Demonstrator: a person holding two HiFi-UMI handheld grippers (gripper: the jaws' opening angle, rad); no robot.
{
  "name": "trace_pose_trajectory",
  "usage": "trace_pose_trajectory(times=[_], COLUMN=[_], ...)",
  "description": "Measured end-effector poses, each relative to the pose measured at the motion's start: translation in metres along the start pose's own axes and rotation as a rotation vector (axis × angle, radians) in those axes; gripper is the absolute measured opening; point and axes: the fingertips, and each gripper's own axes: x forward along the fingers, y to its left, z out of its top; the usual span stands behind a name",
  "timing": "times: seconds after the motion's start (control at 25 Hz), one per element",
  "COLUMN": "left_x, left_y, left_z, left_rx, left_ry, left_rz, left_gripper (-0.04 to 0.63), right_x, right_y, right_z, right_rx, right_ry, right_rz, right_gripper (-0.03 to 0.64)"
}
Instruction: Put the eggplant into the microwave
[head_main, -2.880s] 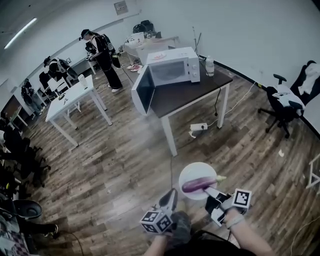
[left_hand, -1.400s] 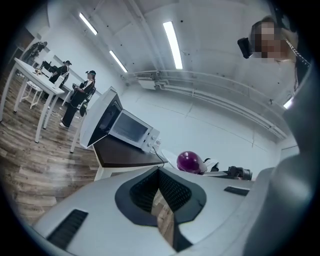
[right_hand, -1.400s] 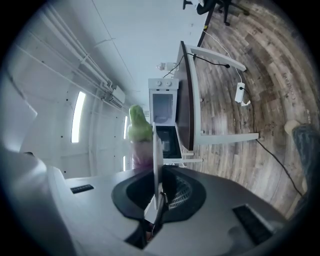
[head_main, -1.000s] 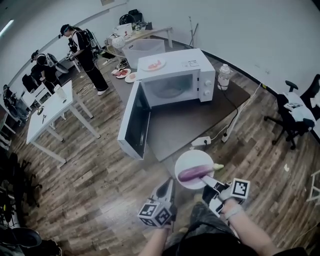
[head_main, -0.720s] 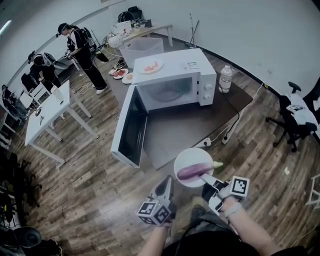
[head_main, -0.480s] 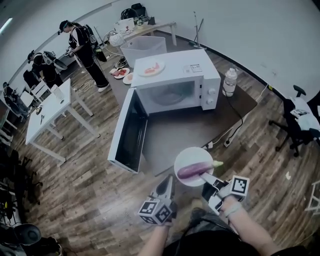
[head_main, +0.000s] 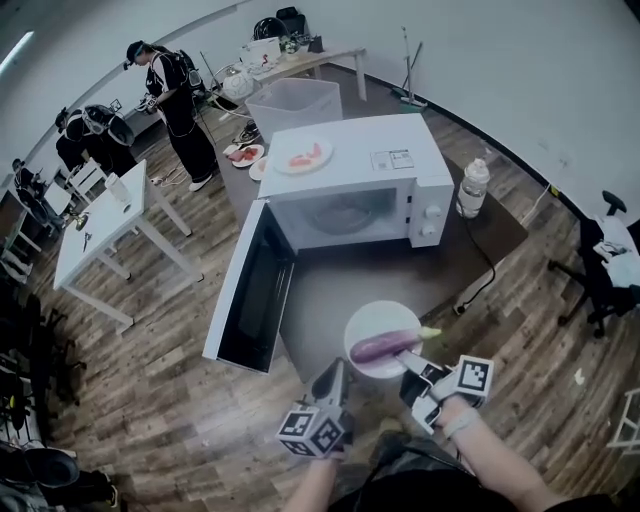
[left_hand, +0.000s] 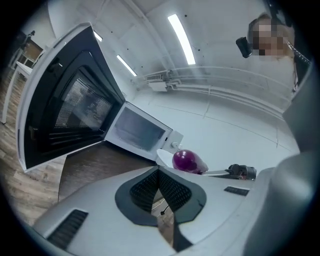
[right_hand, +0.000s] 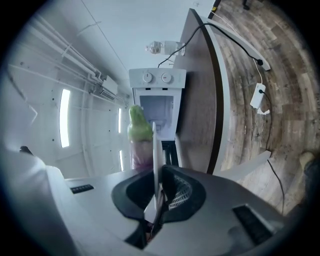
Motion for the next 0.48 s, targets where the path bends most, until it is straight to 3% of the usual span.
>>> trace_pose_trajectory(times=[0.48], left_x=[0.033], left_y=[0.018], left_z=[0.009], left_rx=[0.048], left_ry=[-0.001], left_rz=[0.062], left_gripper=[0.000], right_x=[0.048], right_y=[-0.011], right_z=[0.031], right_rx=[0.024], right_ry=[0.022], right_rz=[-0.002], right_gripper=[0.018])
